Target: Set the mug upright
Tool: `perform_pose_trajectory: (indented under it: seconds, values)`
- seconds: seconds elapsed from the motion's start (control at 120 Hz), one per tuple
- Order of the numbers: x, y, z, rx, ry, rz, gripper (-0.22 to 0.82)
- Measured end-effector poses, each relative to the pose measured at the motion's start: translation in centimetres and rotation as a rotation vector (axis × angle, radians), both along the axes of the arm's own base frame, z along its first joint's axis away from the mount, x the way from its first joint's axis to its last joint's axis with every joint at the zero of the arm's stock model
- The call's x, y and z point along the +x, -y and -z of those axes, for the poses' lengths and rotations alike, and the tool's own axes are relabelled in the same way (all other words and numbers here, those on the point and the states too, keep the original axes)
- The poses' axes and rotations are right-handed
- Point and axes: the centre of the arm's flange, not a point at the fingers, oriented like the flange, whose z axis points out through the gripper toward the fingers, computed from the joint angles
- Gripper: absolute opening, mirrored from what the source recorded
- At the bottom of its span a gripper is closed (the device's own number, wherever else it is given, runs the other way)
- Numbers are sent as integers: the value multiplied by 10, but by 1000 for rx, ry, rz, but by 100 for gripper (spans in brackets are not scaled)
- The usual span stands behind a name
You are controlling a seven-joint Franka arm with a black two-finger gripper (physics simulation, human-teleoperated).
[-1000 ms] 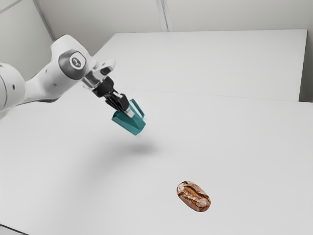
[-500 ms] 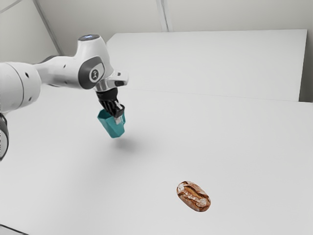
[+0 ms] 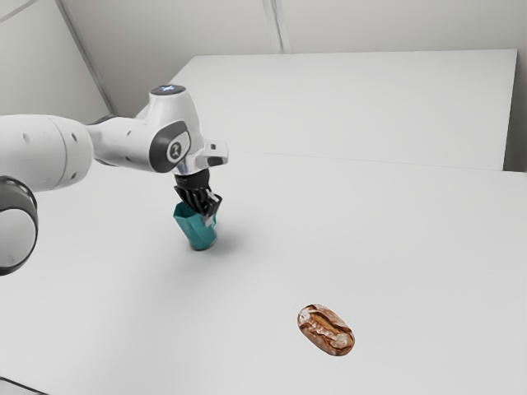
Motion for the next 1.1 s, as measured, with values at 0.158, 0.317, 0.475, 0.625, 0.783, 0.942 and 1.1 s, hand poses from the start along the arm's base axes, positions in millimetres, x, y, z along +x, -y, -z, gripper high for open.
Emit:
perform_pose_trajectory:
  seconds: [0.158, 0.317, 0.475, 0.625, 0.783, 0.942, 1.1]
  values:
    - [0, 2, -9, -11, 19, -20, 28]
    - [-4, 9, -51, -27, 73, -24, 45]
    - [0, 10, -135, -56, 146, -44, 53]
    - [-2, 10, -195, -63, 155, -50, 57]
    - [-24, 9, -228, -67, 142, -55, 59]
    - [-34, 8, -235, -71, 105, -61, 60]
    - [-37, 8, -233, -73, 84, -64, 60]
